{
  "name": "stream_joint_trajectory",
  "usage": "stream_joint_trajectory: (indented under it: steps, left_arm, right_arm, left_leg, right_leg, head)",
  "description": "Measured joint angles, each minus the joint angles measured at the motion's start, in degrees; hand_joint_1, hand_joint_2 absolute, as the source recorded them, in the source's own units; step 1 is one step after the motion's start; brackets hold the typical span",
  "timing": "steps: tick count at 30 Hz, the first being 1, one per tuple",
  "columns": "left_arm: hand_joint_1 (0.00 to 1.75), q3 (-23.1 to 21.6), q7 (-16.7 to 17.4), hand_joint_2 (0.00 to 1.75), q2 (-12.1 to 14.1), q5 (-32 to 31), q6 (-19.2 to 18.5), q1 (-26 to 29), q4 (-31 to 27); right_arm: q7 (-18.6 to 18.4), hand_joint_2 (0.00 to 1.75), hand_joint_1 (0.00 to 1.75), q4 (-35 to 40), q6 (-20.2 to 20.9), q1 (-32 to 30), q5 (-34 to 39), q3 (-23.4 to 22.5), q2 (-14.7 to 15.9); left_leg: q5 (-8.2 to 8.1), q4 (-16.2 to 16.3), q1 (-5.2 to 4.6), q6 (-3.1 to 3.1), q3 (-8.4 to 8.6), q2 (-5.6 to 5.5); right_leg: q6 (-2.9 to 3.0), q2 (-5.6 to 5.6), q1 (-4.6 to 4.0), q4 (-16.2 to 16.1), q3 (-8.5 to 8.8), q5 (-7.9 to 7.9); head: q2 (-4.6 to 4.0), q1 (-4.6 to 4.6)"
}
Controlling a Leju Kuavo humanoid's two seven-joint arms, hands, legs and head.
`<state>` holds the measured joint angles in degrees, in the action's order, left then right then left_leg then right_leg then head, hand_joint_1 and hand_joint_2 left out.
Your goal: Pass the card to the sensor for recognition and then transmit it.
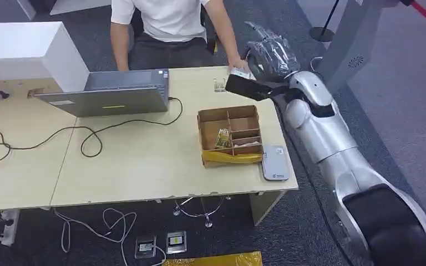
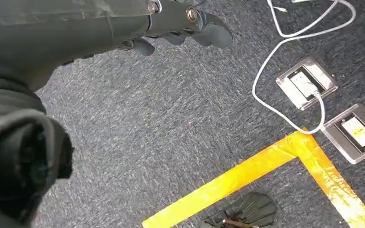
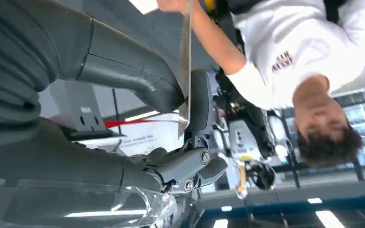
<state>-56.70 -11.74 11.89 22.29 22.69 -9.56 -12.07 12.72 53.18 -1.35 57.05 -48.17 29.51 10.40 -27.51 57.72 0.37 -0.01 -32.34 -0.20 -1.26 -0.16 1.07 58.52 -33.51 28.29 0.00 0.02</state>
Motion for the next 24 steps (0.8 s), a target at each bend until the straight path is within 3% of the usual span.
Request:
stream_joint_trajectory:
  steps: [7,14,17,24]
  left_arm:
    - [0.00,-0.02,-0.04,0.00,-0.09,-0.72,-0.57,-0.14,0.00]
    - [0.00,-0.11,0.28,0.00,0.35,-2.49,-3.00,-1.60,0.00]
    - [0.00,-0.11,0.77,0.00,0.50,-2.54,-3.32,-2.16,0.00]
    - [0.00,-0.13,0.87,0.00,0.87,-2.32,-3.72,-2.27,0.00]
  right_arm:
    - [1.68,1.75,1.75,-0.75,0.70,3.41,0.02,0.04,-0.28]
    - [3.82,1.75,1.75,-10.21,2.39,9.01,-1.95,0.61,-3.04]
    - [2.25,1.75,1.75,-15.53,5.27,11.30,-2.49,1.01,-4.92]
    - [-1.64,1.75,1.75,-23.00,6.97,13.02,-6.56,3.17,-9.01]
  left_leg:
    - [0.00,-0.01,0.02,0.00,-0.02,-0.01]
    - [0.01,0.00,0.03,0.00,-0.02,-0.02]
    - [0.01,-0.01,0.06,-0.01,-0.02,-0.03]
    - [0.00,-0.01,0.09,-0.01,-0.04,-0.03]
  right_leg:
    - [0.00,-0.01,-0.01,0.00,0.01,0.00]
    - [0.00,-0.03,-0.02,0.01,0.01,0.00]
    - [0.01,-0.03,-0.05,0.02,0.01,0.00]
    - [0.02,-0.02,-0.08,0.02,-0.01,0.02]
  head:
    - [0.00,0.00]
    - [0.00,0.00]
    - [0.00,0.00]
    - [0.00,0.00]
